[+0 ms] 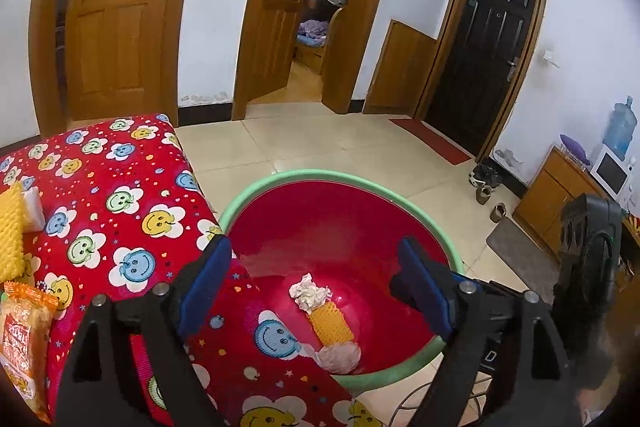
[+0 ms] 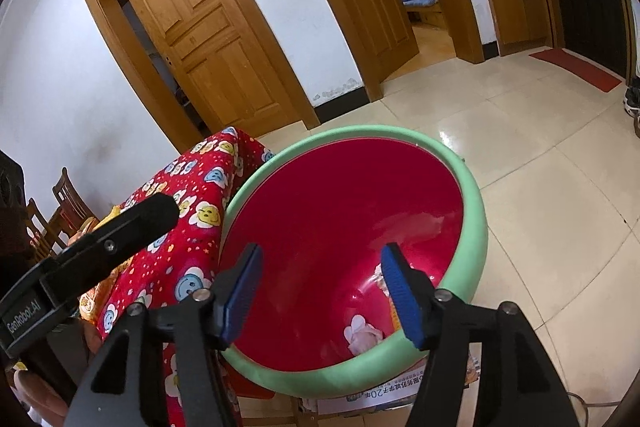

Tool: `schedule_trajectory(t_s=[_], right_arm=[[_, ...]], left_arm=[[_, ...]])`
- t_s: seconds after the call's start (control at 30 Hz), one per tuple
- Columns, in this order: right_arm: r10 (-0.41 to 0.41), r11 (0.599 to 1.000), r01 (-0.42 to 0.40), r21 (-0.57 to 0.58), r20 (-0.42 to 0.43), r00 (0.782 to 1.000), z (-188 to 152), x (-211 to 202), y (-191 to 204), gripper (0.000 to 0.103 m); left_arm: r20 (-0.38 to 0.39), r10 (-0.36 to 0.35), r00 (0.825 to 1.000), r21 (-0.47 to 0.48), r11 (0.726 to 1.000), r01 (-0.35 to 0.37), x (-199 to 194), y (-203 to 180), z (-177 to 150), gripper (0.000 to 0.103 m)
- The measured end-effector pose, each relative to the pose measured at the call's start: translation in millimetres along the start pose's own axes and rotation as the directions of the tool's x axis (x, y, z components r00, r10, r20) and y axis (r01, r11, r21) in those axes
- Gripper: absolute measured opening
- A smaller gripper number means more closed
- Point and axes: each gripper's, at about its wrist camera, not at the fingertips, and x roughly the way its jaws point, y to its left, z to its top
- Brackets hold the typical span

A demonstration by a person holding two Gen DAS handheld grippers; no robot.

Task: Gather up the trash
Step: 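Open both tools to drop the tissue ball and glove into the bin, then move both tools back over the table toward the medicine box and snack bag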

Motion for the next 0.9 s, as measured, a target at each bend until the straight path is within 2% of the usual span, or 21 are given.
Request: schedule_trajectory(t_s=[0.4, 0.57, 0.73, 0.9], right_arm=[[-0.001, 1.0, 0.001, -0.011, 0.008, 1.0, 2, -1, 7, 0.068], [-0.004, 1.0, 0.004, -0.01, 0.013, 1.0, 3, -2, 9, 0.075], [-0.013, 1.0, 0.014, -0.01, 0.016, 1.0, 3, -3, 10, 0.082], [-0.028, 1.0, 0.028, -0.002, 0.029, 0.999, 7, -6, 10, 0.086]], left_arm=[[-0.013, 0.001, 1.0, -0.005, 1.0, -0.001, 2, 2, -1, 0.087], [-0.02, 0.005, 1.0, -0.025, 1.0, -0.006, 4, 9, -1, 0.087], [-0.023, -0.002, 1.0, -0.043, 0.999, 0.001, 4, 13, -1, 0.096], [-0.026, -0.023, 0.999, -0.07, 0.997, 0.021, 6, 19, -1, 0.099]])
